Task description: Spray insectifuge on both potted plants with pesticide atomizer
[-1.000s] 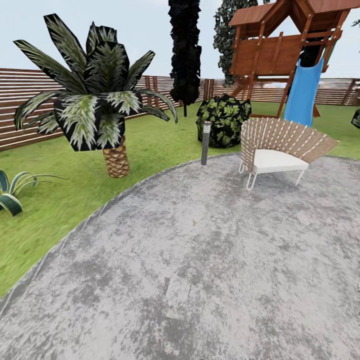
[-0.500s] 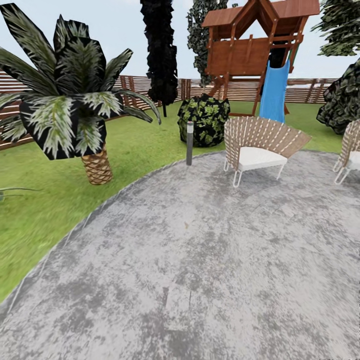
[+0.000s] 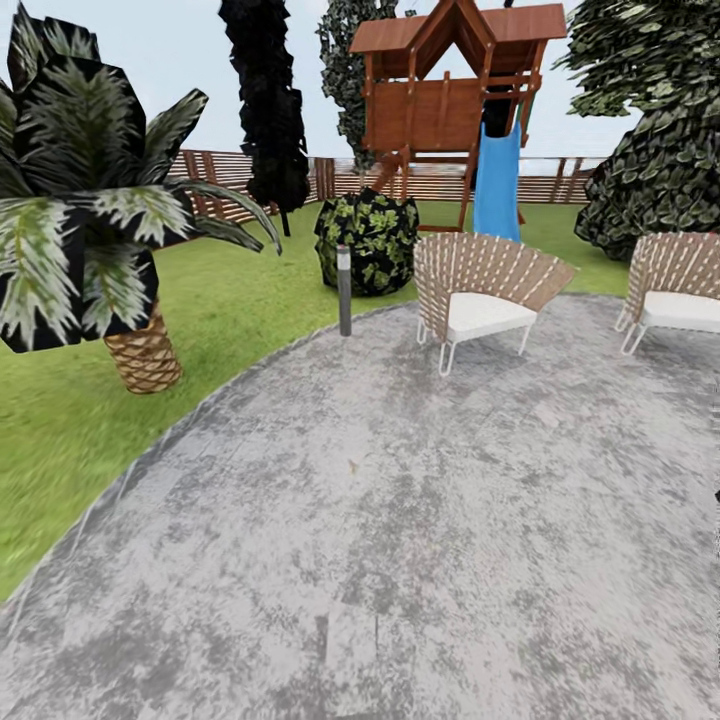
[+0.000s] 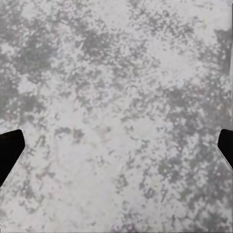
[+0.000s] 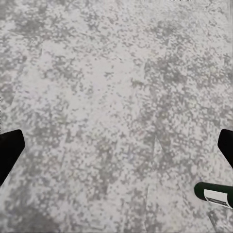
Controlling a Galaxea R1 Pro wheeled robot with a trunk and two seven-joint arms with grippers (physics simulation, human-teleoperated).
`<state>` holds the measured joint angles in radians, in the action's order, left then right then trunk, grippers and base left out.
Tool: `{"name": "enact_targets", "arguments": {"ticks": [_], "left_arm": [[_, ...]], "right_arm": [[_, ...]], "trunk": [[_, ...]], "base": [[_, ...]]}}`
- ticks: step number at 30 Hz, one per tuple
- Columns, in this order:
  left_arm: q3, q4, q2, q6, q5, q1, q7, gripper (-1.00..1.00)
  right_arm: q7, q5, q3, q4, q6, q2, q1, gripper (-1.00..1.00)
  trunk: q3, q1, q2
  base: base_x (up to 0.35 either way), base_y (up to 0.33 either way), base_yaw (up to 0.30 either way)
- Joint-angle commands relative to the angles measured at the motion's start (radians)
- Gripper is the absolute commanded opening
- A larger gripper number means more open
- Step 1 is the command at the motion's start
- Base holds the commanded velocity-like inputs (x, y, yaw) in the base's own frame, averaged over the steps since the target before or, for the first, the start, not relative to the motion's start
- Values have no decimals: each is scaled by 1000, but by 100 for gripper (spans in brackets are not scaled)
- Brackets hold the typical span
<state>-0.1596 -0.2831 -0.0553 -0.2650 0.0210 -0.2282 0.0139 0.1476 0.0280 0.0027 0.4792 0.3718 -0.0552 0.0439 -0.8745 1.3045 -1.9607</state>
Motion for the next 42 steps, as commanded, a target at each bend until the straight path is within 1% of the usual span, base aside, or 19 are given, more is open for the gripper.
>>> {"name": "enact_targets", "arguments": {"ticks": [1,28,35,42], "left_arm": [[-1,1,0,-3,2,0,1,100],[-1,1,0,-3,3,0,1,100],[-2,0,0,-3,3,0,1,100],[-1,-1,0,-2,2,0,0,100]], "right_arm": [[4,3,0,-1,2,0,1,100],[4,4,0,-1,3,0,1,100],[4,4,0,-1,3,0,1,100],[4,4,0,-1,3,0,1,100]], "trunk": [[-1,0,0],[22,0,0],[29,0,0],[36,0,0]], "base": [[283,228,-267],[270,227,-265],[143,127,-263],[18,15,-263]]}}
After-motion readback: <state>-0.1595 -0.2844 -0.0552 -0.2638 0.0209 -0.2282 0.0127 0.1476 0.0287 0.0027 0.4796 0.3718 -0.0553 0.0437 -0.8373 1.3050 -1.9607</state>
